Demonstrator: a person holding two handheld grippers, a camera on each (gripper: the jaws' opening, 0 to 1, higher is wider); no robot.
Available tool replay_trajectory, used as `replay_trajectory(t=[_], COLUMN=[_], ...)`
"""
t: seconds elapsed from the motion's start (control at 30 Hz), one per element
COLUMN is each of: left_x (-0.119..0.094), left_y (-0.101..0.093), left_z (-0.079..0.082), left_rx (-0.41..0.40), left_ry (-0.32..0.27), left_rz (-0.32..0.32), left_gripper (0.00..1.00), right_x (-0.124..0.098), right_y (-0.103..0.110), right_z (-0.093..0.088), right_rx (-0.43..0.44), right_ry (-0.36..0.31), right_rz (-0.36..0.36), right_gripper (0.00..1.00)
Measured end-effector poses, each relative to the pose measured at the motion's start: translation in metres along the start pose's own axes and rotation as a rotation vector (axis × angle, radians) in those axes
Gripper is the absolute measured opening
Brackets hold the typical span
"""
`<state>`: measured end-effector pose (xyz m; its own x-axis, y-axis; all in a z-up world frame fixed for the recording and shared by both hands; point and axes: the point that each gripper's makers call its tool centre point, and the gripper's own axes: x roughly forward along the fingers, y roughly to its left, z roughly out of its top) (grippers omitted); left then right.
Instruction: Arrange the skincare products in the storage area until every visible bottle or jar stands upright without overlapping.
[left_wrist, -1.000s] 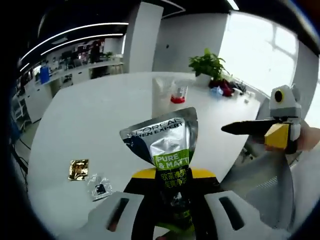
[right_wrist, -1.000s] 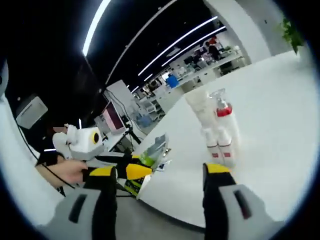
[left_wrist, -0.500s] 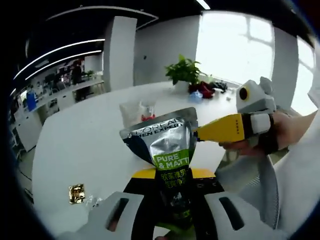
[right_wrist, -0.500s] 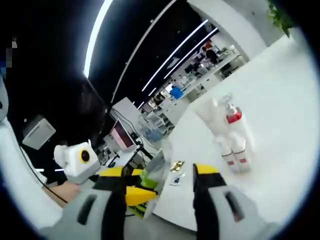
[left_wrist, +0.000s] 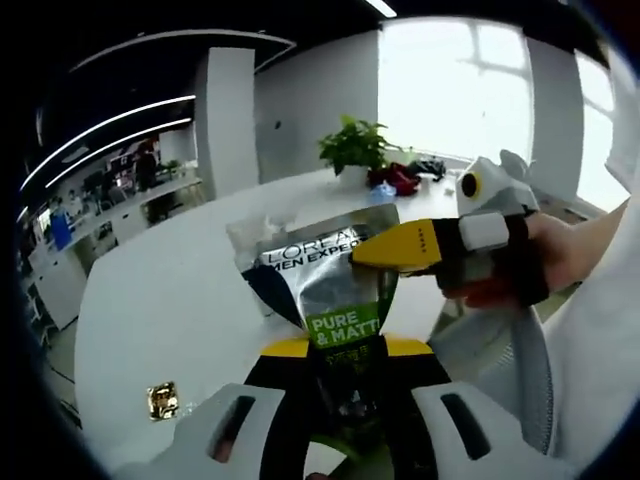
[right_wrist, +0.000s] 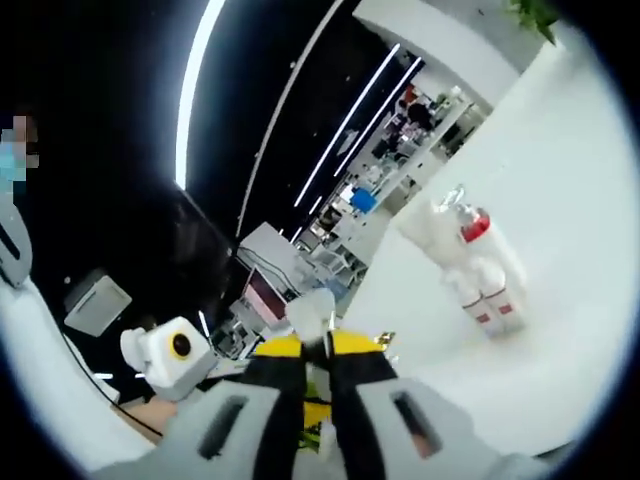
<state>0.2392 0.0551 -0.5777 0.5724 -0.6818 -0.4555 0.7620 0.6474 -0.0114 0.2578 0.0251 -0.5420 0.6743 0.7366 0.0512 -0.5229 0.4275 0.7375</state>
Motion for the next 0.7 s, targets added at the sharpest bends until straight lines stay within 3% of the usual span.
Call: replay_trajectory(t=[0.13,0.23,0.43,0.6,0.7], left_x=[-0.003,-0.004,-0.013,-0.019,-0.022], left_y=[-0.001,-0.003,-0.009,0.0,0.005], left_z=[0.003,0.005,0.012,0.012,0.013], left_rx=[-0.016,-0.024,-0.02,-0.063,-0.087], left_ry=[-0.016,-0.024,-0.032,-0.029,-0.035], left_rz=[-0.01,-0.024,-0.057,-0.066,-0.095], left_gripper=[0.33,0.47,0.44,0.54,0.61], right_x=[-0.001,-0.002,-0.006,-0.012,-0.013], right_y=[0.003,0.003,0.001,0.004,0.013], right_z=[0.003,0.004,0.006,0.01,0.013], right_rx=[0.0,-0.008,-0.015,-0.026,-0.013], right_ry=[0.005,0.014,0.03,0.05,0.06], right_rz=[0.014,0.01,0.007,0.029,0.085], right_gripper=[0.03,0.01,0.01,0.01,0.01])
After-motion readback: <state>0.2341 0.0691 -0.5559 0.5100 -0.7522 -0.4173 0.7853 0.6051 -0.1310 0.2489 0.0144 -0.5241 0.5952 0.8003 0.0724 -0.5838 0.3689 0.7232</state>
